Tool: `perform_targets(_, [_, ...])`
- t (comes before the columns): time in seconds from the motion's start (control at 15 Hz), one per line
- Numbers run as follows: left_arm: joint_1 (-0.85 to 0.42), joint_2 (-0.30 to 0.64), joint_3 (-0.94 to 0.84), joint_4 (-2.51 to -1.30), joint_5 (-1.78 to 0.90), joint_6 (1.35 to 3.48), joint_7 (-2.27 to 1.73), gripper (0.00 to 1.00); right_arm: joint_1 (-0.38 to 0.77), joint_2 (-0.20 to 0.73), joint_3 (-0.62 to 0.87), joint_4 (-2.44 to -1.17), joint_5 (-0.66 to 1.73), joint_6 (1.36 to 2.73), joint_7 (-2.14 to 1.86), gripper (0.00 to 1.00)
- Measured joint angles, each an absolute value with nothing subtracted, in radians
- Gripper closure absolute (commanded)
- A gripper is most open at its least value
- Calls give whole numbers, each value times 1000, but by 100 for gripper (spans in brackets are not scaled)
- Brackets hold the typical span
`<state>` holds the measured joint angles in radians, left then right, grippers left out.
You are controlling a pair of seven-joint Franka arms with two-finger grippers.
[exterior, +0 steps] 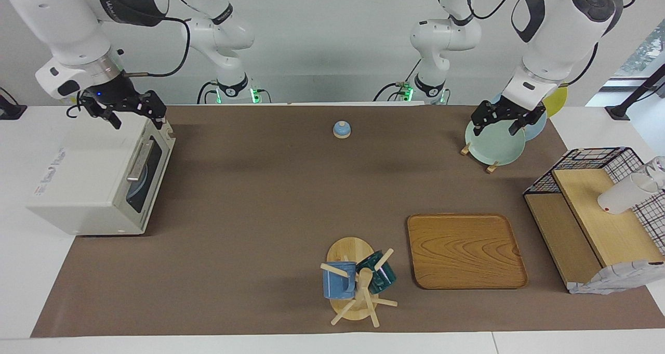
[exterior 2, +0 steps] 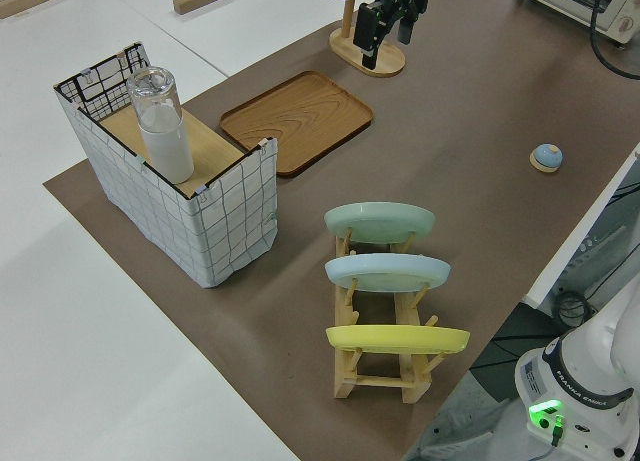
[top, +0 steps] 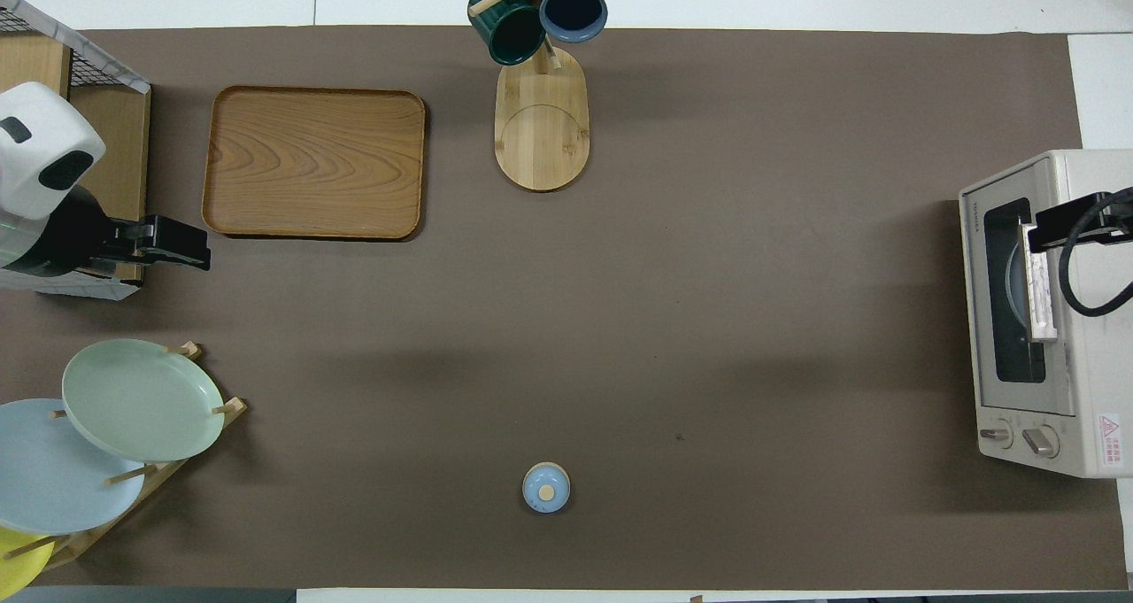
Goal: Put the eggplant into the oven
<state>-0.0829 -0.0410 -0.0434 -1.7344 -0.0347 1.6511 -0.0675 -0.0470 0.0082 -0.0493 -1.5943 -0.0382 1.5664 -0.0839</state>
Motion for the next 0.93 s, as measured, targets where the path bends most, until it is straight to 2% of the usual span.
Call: perform_targets(0.93, [-83, -41, -43, -1734, -35, 1651, -68, 0, -46, 8, -49, -1594, -24, 1578, -82, 0])
